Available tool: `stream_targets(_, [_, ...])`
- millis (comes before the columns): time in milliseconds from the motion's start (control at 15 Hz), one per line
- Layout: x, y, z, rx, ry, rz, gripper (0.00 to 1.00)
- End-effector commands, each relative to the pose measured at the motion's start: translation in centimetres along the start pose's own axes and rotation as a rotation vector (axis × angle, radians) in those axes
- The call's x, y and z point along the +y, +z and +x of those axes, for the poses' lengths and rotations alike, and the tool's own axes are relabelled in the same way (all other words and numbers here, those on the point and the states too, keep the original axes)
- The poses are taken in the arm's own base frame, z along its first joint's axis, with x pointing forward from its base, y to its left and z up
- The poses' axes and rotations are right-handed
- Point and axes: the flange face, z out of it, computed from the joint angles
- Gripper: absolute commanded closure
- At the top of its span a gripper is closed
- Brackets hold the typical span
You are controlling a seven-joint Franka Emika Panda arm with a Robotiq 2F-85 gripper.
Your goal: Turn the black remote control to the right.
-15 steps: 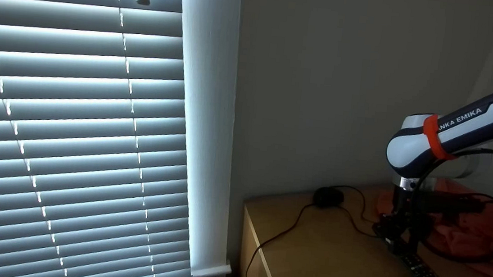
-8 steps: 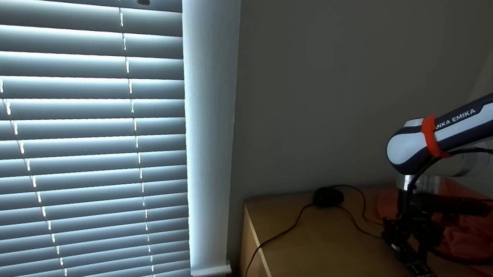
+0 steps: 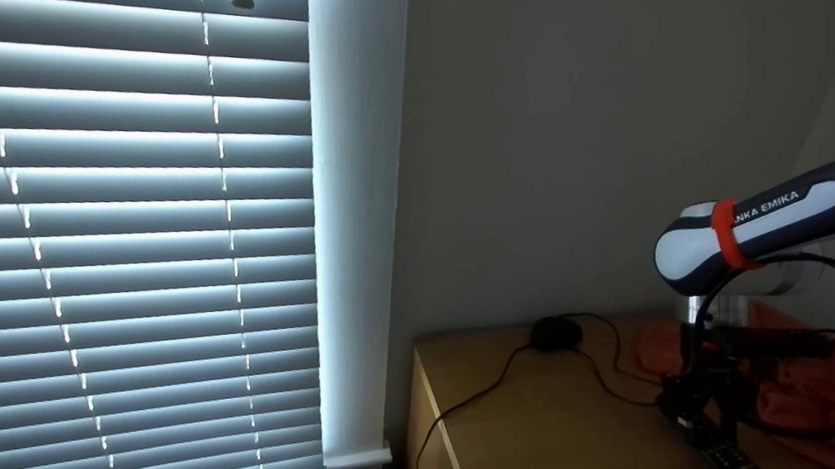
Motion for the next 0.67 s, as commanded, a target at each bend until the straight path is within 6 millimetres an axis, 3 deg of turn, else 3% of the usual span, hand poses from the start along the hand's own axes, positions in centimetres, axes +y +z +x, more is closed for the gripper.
stream_targets(0, [0.47, -0.20, 1.13, 0.038, -0.079, -0.018, 0.67])
stream_targets(533, [-0.21, 0.27, 1.86, 0.035, -0.151, -0.037, 0.67])
stream_targets(600, [-0.15, 0.08, 1.83, 0.040, -0.148, -0.041, 0.17])
